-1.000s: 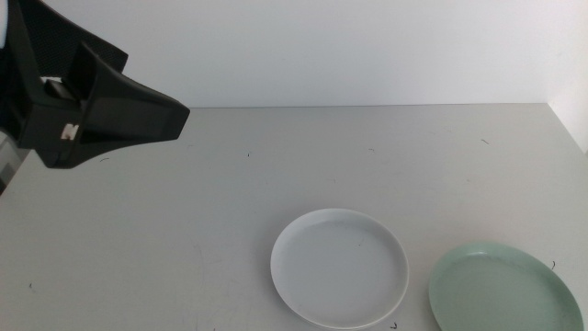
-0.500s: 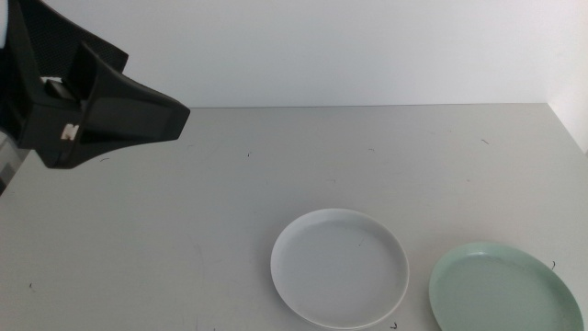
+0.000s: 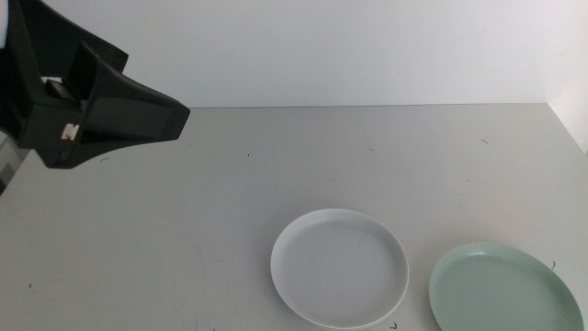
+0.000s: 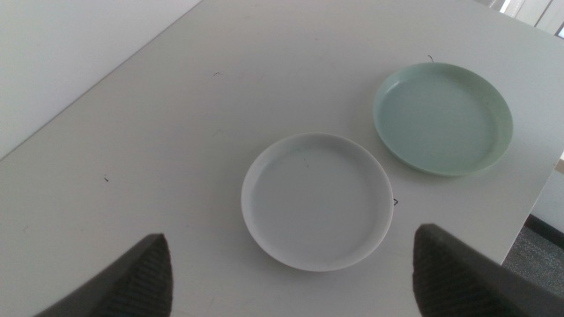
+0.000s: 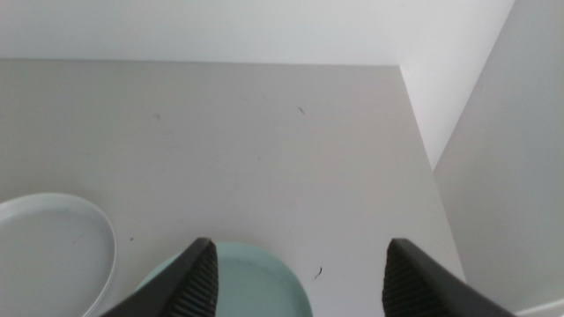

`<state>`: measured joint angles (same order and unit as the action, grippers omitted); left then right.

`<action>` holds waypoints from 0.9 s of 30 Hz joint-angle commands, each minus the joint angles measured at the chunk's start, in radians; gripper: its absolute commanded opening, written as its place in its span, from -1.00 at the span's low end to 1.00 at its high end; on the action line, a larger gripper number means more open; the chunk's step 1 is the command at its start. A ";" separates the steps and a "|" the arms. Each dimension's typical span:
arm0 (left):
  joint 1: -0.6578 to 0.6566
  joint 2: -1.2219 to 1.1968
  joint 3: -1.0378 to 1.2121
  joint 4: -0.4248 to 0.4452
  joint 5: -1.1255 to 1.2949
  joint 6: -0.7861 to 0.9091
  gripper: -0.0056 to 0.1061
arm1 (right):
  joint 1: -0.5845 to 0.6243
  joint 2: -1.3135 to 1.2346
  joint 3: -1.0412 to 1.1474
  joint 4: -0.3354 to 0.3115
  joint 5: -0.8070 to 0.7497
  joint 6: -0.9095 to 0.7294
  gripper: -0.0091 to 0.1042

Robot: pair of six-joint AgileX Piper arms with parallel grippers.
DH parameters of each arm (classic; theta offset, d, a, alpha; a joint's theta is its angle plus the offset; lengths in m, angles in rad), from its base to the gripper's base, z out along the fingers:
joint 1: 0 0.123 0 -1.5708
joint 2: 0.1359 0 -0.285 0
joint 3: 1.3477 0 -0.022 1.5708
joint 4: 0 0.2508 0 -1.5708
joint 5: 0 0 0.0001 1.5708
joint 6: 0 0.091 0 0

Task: Stack the three bowls on top of each other.

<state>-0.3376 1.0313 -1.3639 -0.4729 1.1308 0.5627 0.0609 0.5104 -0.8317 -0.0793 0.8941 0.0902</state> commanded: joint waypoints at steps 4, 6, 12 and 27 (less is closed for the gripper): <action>0.000 -0.014 -0.029 -0.035 -0.048 -0.007 0.86 | -0.008 0.178 -0.237 0.015 0.174 0.005 0.01; 0.000 -0.014 -0.029 -0.035 -0.048 -0.007 0.86 | -0.008 0.228 -0.306 0.022 0.222 0.005 0.01; 0.000 -0.014 -0.029 -0.035 -0.048 -0.007 0.86 | -0.008 0.384 -0.445 0.022 0.357 0.039 0.01; 0.000 -0.014 -0.029 -0.033 -0.048 -0.007 0.86 | -0.019 0.544 -0.383 0.026 0.365 0.124 0.01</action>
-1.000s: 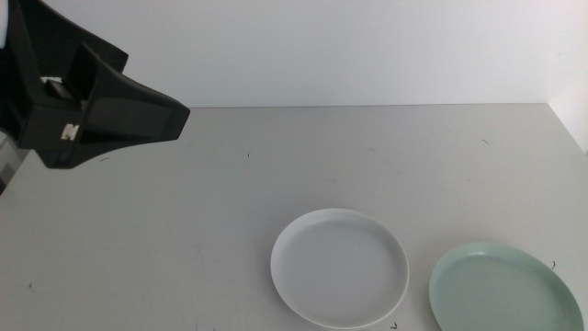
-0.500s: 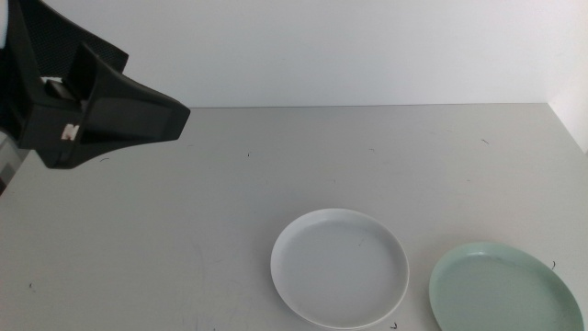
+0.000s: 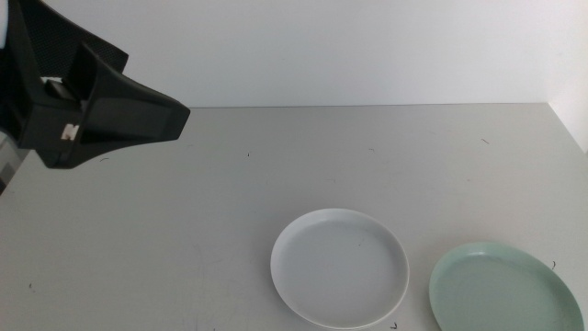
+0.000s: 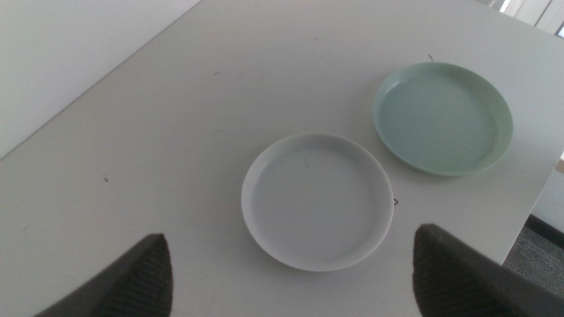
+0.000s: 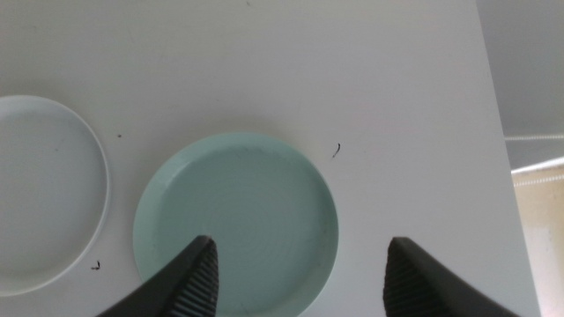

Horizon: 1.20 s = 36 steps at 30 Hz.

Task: Stack the three bowls on top of each other.

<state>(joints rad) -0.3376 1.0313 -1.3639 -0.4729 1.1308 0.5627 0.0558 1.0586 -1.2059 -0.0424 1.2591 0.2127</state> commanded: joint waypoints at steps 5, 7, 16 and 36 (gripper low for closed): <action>0.000 -0.014 -0.029 -0.030 -0.048 -0.007 0.86 | -0.087 0.013 0.075 0.006 -0.032 0.001 0.01; 0.000 -0.014 -0.029 -0.028 -0.048 -0.007 0.86 | -0.114 0.013 0.117 0.004 -0.067 0.001 0.01; 0.000 -0.014 -0.029 -0.009 -0.048 -0.007 0.86 | -0.194 0.014 0.308 0.004 -0.227 0.001 0.01; 0.000 -0.014 -0.029 -0.008 -0.048 -0.007 0.86 | -0.208 0.097 0.463 -0.003 -0.388 -0.006 0.04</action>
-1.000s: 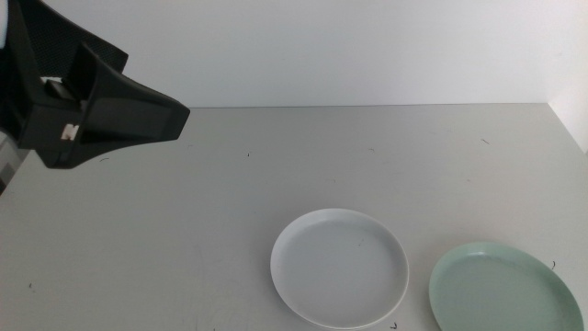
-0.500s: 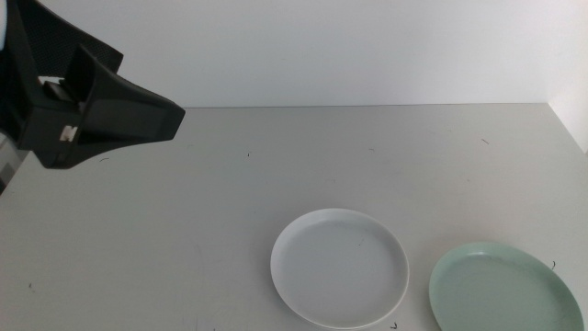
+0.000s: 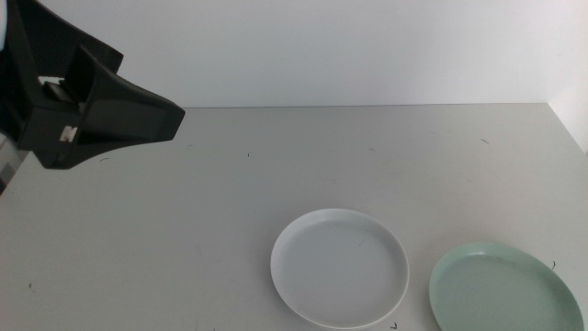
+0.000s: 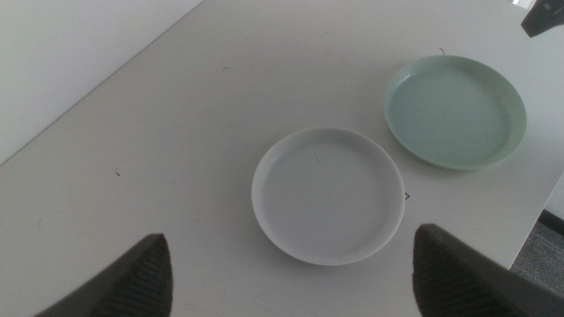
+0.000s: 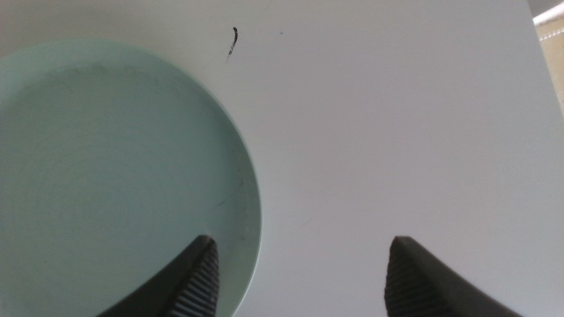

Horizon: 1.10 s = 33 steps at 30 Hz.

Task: Stack the three bowls on top of each other.

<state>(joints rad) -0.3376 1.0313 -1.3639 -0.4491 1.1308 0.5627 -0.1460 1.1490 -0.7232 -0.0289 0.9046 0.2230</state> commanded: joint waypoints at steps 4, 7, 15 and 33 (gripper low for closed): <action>0.000 -0.014 -0.029 -0.032 -0.048 -0.007 0.86 | -0.007 0.079 -0.020 -0.016 -0.055 -0.020 0.15; 0.000 -0.014 -0.029 -0.032 -0.048 -0.007 0.86 | -0.007 0.143 -0.020 -0.016 -0.072 -0.020 0.15; 0.000 -0.014 -0.029 -0.032 -0.048 -0.007 0.86 | -0.007 0.277 -0.020 0.018 -0.155 -0.020 0.15; 0.000 -0.014 -0.029 -0.032 -0.048 -0.007 0.86 | 0.025 0.447 -0.021 0.036 -0.196 -0.020 -0.50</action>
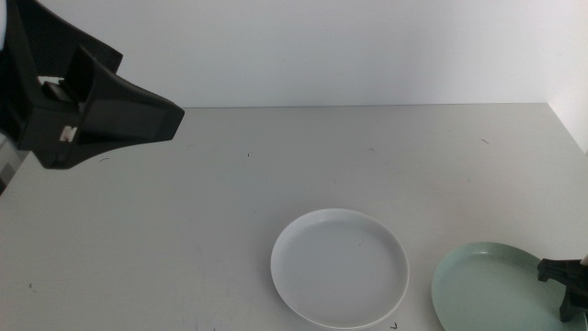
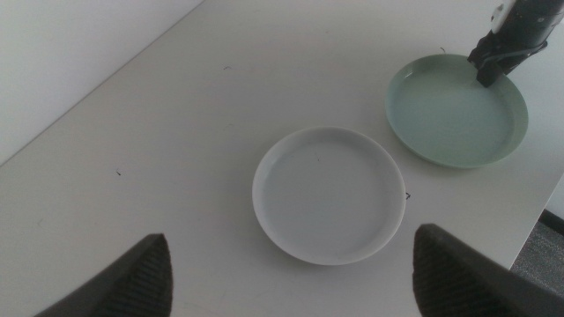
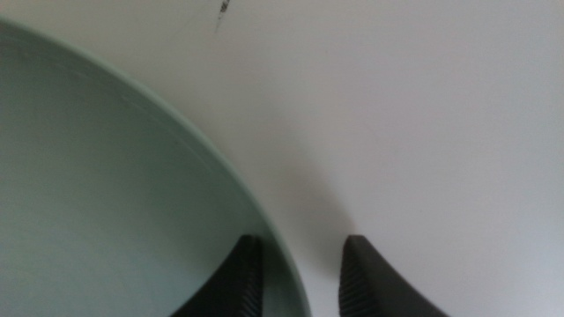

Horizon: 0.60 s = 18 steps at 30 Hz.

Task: Stack the three bowls on top of each other.

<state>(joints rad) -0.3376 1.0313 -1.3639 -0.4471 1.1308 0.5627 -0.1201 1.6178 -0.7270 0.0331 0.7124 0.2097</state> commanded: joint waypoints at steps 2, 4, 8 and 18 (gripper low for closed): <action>0.000 -0.014 -0.029 -0.034 -0.048 -0.007 0.86 | -0.001 -0.022 -0.018 -0.033 -0.003 -0.007 -0.72; 0.000 -0.014 -0.029 -0.034 -0.048 -0.007 0.86 | -0.001 -0.023 -0.018 -0.047 -0.003 -0.007 -0.86; 0.000 -0.014 -0.029 -0.034 -0.048 -0.007 0.86 | -0.001 -0.055 -0.020 -0.046 0.001 -0.007 -0.86; 0.000 -0.014 -0.029 -0.034 -0.048 -0.007 0.86 | -0.001 -0.265 -0.127 -0.027 0.175 -0.037 -0.86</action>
<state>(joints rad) -0.3376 1.0313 -1.3639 -0.4467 1.1308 0.5627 -0.1181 1.4121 -0.8038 0.0132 0.8562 0.1937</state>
